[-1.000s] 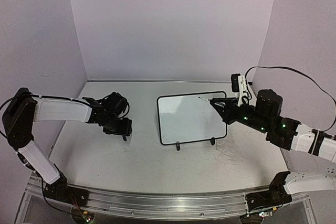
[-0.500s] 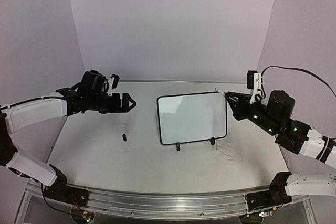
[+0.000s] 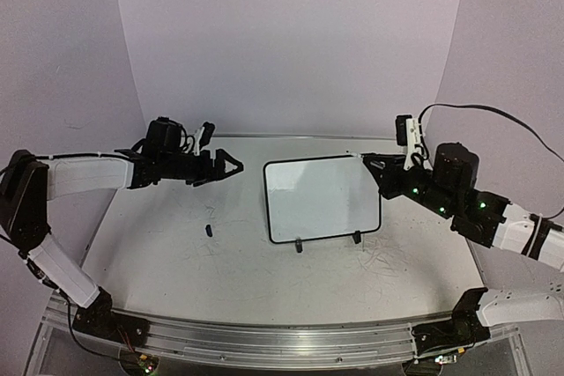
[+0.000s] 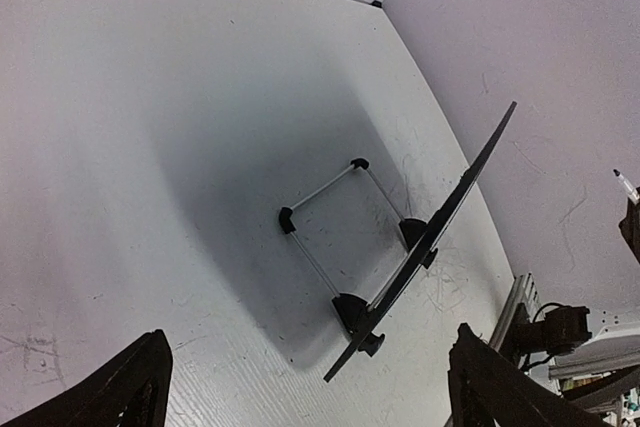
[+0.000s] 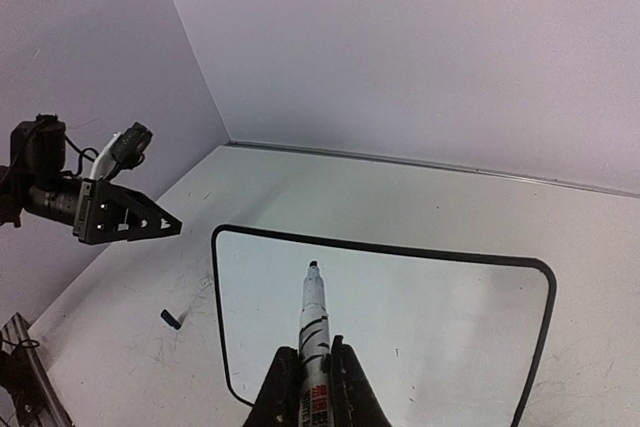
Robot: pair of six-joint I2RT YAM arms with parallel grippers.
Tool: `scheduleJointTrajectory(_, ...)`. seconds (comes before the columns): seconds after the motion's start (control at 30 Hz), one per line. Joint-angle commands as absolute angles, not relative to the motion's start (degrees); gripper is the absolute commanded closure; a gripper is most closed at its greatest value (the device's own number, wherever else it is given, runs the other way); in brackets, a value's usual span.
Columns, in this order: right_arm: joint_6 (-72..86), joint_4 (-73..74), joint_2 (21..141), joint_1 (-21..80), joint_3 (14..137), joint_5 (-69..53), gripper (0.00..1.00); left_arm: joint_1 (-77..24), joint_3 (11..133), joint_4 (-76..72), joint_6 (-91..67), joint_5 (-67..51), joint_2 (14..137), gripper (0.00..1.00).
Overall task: Write a sentence on the whiteboard
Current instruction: Hold the whiteboard at the center of the board.
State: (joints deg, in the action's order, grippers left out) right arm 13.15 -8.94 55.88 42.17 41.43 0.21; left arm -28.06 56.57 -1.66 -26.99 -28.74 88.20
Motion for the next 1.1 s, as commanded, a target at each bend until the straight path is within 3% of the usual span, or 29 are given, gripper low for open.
scheduleJointTrajectory(0.0, 14.4, -10.2, 58.3, 43.3, 43.5, -3.1, 1.0, -26.7, 59.5, -7.1, -23.8, -38.8, 90.6, 0.04)
scheduleJointTrajectory(0.27, 12.3, -10.3, 65.6, 50.6, 46.7, 0.0, 1.0, -26.5, 63.1, -7.5, -24.9, -47.3, 96.0, 0.13)
scheduleJointTrajectory(0.43, 9.5, -10.3, 71.3, 53.1, 50.5, -0.2, 1.0, -26.6, 63.8, -8.4, -23.9, -52.6, 98.5, 0.25)
scheduleJointTrajectory(0.7, 7.1, -9.6, 77.4, 55.2, 55.2, 2.8, 1.0, -28.1, 61.2, -11.9, -22.3, -54.7, 96.9, 0.32)
scheduleJointTrajectory(1.07, 6.1, -9.8, 81.4, 55.9, 58.3, 4.9, 1.0, -31.1, 66.7, -16.8, -27.8, -53.9, 104.7, 0.44)
